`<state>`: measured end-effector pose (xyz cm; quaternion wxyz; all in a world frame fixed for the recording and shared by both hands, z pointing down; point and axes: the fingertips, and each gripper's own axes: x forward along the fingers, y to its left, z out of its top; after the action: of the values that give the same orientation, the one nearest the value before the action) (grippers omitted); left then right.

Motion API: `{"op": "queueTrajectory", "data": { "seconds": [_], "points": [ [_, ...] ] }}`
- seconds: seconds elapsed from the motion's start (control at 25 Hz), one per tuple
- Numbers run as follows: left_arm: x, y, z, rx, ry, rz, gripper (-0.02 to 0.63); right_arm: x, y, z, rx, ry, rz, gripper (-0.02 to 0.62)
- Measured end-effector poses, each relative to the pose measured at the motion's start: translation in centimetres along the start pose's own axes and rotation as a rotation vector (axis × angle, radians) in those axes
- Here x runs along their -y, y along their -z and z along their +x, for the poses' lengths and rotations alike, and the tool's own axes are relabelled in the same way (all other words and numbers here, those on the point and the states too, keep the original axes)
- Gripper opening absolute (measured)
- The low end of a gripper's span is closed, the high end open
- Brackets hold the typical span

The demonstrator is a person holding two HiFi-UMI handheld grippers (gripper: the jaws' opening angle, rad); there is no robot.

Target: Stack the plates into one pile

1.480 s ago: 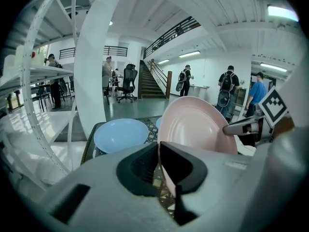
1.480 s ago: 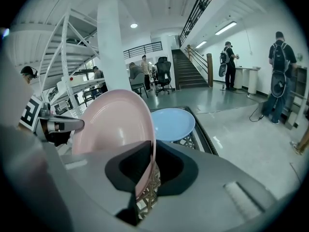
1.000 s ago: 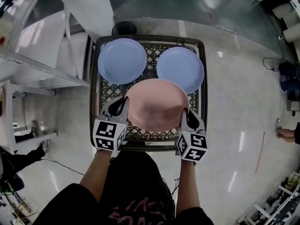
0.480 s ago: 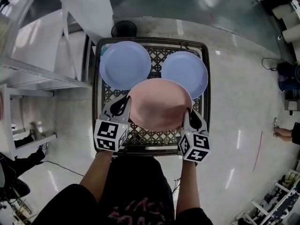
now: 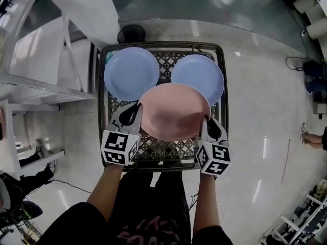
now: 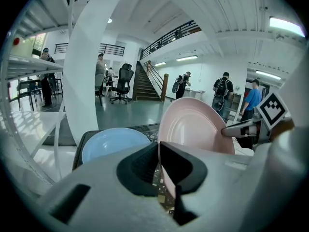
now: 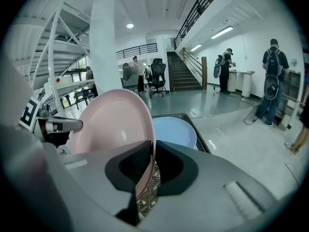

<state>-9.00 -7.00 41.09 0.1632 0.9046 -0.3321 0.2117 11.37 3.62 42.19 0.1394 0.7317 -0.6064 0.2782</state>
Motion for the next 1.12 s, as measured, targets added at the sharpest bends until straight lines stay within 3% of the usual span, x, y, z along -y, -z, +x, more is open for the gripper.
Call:
{"op": "queueTrajectory", "data": {
  "seconds": [0.64, 1.12],
  "points": [
    [4.4, -3.3, 6.9, 0.000, -0.015, 0.037, 0.014, 7.9, -2.2, 2.7, 0.014, -0.027, 0.032, 0.041],
    [4.8, -5.4, 11.8, -0.001, -0.014, 0.046, 0.014, 11.1, -4.3, 5.8, 0.014, -0.027, 0.043, 0.040]
  ]
}}
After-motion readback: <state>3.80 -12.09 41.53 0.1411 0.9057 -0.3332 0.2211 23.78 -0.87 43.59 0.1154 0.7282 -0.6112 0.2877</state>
